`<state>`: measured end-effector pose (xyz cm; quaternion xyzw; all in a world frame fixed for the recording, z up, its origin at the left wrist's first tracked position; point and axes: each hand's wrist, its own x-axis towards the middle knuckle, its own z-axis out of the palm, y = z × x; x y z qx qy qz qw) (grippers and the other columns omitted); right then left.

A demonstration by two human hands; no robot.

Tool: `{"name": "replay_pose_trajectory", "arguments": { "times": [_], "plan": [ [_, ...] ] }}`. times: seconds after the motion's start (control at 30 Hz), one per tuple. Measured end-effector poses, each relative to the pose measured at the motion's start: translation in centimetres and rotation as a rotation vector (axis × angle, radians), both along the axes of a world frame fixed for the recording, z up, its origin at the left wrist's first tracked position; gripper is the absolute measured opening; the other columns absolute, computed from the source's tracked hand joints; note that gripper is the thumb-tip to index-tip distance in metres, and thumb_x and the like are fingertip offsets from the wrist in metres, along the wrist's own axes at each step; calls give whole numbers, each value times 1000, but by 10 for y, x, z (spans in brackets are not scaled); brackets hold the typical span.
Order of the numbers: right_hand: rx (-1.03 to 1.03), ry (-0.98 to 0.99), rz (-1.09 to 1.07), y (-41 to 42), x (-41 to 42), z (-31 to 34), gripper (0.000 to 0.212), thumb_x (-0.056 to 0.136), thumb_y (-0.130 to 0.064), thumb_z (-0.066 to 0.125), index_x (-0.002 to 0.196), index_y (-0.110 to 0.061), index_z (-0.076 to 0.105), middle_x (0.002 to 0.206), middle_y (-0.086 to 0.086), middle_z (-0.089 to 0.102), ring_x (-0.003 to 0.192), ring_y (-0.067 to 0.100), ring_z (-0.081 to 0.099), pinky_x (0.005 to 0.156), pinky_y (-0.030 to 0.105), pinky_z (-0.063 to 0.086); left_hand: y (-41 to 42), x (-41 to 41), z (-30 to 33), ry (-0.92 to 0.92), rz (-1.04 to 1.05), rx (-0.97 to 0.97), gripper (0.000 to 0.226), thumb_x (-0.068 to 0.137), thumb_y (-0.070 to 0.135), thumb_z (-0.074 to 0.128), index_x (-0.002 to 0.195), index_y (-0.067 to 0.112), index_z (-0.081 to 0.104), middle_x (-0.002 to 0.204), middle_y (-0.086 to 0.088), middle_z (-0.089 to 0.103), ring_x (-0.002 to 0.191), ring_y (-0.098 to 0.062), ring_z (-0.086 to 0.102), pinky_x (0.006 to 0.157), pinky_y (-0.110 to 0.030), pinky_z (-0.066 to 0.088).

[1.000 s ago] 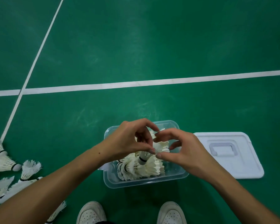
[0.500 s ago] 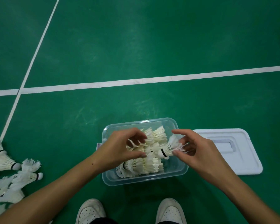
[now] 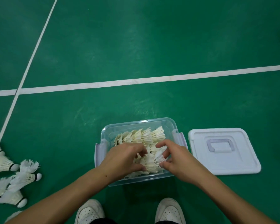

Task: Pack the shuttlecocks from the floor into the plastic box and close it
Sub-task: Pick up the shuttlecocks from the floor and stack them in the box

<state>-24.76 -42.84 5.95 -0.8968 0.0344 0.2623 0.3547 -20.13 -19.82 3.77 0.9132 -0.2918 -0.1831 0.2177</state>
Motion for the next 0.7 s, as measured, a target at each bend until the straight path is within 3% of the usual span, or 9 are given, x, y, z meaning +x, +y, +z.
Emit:
{"name": "replay_pose_trajectory", "arguments": {
  "times": [0.1,0.23,0.37,0.47,0.57,0.7],
  "plan": [
    [-4,74,-4,10,5,-6,59,95,-16,75,141,-34,42,103,-7,58,86,7,61,72,23,53,-7,-3,-3,-32,7,49,45,82,54,82,119,37,63,115,20,72,104,-3,67,83,-32,57],
    [7,160,-4,11,12,-6,84,88,-10,80,152,-33,30,100,2,67,90,17,69,82,38,62,-13,-5,-4,-42,16,90,46,81,54,83,118,35,64,113,19,74,102,-4,67,83,-32,57],
    [103,181,-37,1,12,2,98,82,-13,87,158,-33,28,98,1,71,86,13,72,86,36,62,-9,-2,-5,50,35,24,50,77,51,87,119,36,63,113,19,73,100,-2,67,85,-31,59],
    [146,147,-81,-8,10,9,94,79,-17,92,155,-32,38,97,-2,76,89,11,75,93,40,62,-1,-1,1,150,43,-68,54,77,45,90,122,31,64,112,16,71,98,-2,65,88,-29,58],
    [85,74,-67,-14,12,24,76,82,-27,90,146,-33,50,96,-7,75,87,7,74,87,39,63,10,0,18,229,129,-201,57,76,46,90,124,26,66,111,15,70,100,0,66,91,-24,58],
    [-20,-133,-85,-7,26,47,51,86,-40,84,131,-32,62,89,-14,74,80,0,69,81,33,59,35,4,49,221,331,-433,50,76,43,92,116,23,70,104,9,77,96,-7,73,87,-29,62]
  ]
}}
